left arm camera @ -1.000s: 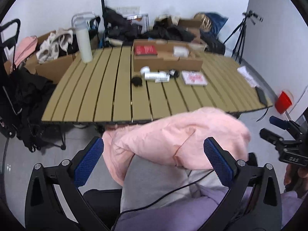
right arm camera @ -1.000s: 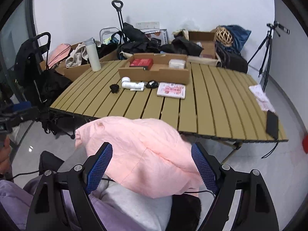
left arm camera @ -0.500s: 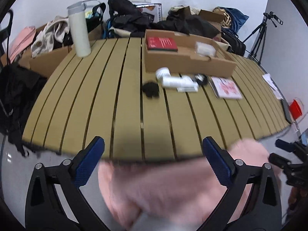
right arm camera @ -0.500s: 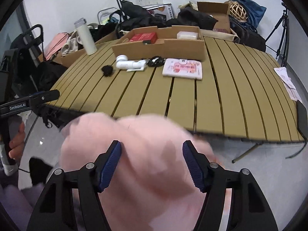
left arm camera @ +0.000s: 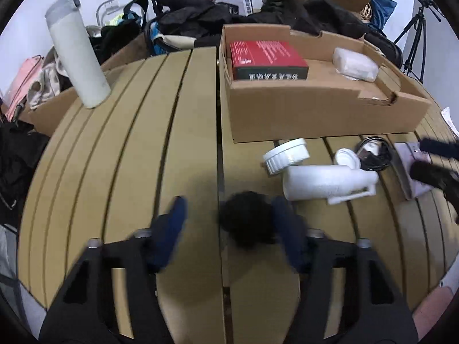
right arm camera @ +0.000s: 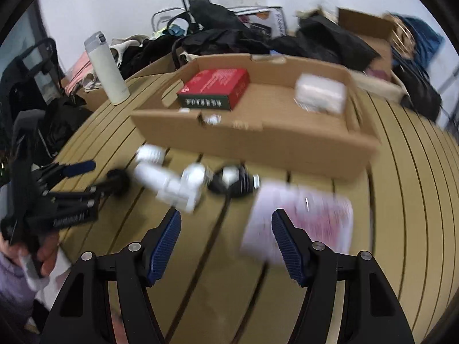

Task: Organize objects
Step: 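Grasp the black fuzzy ball with the left gripper while the right grasps the black cable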

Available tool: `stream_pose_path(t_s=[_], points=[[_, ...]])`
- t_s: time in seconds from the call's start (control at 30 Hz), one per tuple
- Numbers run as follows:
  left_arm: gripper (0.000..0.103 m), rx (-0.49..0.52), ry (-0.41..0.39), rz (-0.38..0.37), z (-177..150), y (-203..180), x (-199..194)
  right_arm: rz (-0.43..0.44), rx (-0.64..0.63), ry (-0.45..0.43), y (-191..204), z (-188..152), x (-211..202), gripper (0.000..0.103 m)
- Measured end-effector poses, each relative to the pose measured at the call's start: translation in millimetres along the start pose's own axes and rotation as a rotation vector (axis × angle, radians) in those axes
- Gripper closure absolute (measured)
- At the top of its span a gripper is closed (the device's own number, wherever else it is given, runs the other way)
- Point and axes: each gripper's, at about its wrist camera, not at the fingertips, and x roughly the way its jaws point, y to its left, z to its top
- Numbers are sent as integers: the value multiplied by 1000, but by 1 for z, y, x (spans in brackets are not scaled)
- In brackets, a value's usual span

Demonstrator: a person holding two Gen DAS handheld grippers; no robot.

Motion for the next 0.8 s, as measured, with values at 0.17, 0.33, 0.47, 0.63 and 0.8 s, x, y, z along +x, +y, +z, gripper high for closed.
stream_pose_path(t_s=[0.17,0.33,0.47,0.63,0.8], points=[[70,-8,-14,-22,-7,3,2,-61,-83,65,8,13,50,33],[70,-78,3,-108,-12,16,-12,-24,-31,60,0,10,50,59],[70,-141,-34,-221,-20,23,-55,-20,-14,13,1,11,13,75],[70,-178,-98,-317,-40,21,-117,-20,4,-49,11,-1,-47,75],[70,-182,-116,-351,-65,11,-151,-4,24,-68,27,-43,-89,75]])
